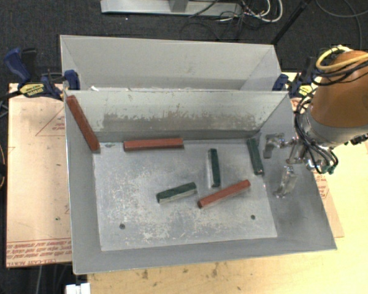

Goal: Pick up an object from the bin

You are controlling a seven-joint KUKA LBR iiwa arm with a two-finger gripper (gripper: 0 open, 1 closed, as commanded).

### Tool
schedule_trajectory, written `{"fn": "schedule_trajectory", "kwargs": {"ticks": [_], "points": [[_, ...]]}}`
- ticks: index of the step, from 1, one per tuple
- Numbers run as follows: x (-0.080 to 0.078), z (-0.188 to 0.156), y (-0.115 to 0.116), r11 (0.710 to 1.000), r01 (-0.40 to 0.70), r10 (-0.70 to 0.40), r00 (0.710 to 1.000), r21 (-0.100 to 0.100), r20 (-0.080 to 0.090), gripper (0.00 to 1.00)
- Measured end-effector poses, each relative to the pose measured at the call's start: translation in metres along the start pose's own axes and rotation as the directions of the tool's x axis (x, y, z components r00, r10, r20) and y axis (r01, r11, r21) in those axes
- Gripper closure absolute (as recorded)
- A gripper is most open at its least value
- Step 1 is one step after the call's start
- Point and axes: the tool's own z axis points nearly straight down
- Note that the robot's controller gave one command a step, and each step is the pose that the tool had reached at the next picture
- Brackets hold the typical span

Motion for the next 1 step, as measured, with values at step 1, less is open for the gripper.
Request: {"fn": "schedule_trajectory", "kwargs": {"ticks": [1], "points": [[-0.0017, -0.0043, 0.0006, 1.000, 0.003, -0.003, 1.000, 0.001, 0.007, 0.00]]}}
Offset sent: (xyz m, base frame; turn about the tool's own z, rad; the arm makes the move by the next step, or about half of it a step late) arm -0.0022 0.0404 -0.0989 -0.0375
